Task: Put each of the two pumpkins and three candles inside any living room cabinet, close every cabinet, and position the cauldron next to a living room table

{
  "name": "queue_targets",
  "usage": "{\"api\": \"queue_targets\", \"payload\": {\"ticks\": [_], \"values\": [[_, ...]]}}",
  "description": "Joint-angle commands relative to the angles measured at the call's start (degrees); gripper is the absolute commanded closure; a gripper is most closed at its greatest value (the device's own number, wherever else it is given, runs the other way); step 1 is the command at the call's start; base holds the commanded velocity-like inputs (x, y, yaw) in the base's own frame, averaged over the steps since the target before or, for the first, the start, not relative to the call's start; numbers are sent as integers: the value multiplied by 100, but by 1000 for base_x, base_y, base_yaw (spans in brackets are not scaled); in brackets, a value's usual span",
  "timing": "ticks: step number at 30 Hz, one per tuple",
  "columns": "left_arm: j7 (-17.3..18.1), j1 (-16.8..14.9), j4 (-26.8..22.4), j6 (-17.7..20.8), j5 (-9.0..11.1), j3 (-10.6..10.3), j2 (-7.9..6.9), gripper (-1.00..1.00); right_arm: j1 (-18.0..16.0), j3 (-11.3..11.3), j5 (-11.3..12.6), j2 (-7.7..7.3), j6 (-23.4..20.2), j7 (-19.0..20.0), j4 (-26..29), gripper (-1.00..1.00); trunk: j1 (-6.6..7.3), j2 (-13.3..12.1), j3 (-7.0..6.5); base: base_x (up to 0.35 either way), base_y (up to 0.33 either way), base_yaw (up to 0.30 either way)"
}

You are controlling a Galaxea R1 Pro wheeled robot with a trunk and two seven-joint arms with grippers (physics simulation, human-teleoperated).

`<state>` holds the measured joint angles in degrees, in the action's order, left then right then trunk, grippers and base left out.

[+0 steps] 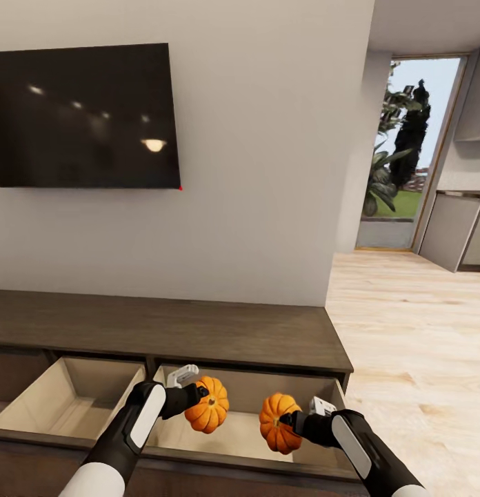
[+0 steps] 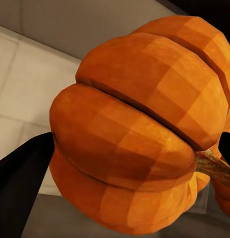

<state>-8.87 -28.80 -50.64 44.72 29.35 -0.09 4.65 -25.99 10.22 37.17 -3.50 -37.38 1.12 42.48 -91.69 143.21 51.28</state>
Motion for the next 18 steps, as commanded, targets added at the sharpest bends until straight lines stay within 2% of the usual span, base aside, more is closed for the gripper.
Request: {"api": "queue_targets", "payload": {"ticks": [1, 8, 18], "values": [[-57, -2, -8, 19, 62, -4, 1, 100, -3, 11, -10, -6, -13, 0, 6, 100, 1, 3, 6, 0, 0, 0], [-57, -2, -8, 19, 62, -166, 1, 100, -3, -17, 48, -2, 419, -123, -13, 100, 1, 3, 6, 0, 0, 0], [-58, -2, -7, 19, 62, -190, 1, 100, -3, -11, 70, -2, 620, -180, -20, 100, 1, 3, 6, 24, 0, 0]]}}
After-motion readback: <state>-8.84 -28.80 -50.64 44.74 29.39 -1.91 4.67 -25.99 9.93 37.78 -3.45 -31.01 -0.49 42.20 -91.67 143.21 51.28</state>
